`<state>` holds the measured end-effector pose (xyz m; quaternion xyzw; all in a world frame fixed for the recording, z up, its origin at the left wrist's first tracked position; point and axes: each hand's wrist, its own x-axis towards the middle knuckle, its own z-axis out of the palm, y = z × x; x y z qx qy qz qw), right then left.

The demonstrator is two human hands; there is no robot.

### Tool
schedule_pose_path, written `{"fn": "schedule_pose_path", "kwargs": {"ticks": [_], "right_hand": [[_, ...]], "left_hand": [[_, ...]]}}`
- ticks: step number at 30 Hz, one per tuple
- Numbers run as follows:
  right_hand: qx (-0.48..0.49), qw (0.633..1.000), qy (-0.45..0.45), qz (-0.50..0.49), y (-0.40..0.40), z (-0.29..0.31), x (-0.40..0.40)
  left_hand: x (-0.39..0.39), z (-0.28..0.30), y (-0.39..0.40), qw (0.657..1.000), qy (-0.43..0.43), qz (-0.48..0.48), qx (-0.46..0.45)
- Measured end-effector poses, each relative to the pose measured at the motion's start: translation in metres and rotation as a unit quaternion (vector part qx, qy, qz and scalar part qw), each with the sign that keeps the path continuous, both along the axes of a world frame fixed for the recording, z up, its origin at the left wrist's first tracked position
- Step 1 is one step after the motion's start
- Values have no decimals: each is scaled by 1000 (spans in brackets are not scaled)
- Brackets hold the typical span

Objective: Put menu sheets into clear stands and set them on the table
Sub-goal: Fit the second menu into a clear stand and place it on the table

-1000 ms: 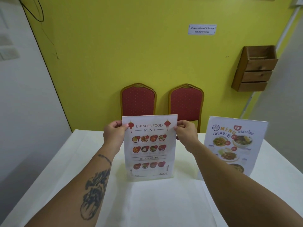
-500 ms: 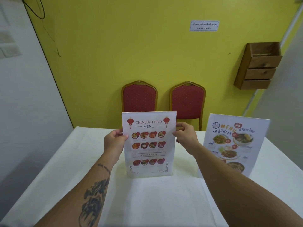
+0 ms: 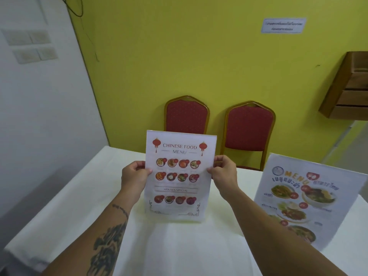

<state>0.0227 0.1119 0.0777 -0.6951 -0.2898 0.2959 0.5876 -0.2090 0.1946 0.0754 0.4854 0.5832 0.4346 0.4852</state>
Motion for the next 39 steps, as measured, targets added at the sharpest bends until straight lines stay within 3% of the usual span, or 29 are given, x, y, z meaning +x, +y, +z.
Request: {"fn": "schedule_pose_path", "kwargs": {"ticks": [15, 24, 39], "right_hand": [[22, 998, -19, 53, 195, 43, -99], [-18, 997, -71, 36, 306, 30, -165], [-54, 992, -105, 50, 338, 6, -176]], "left_hand": [[-105, 41, 158, 996, -29, 80, 14], [-159, 24, 250, 992, -27, 125, -4], [-176, -25, 267, 996, 4, 91, -16]]}}
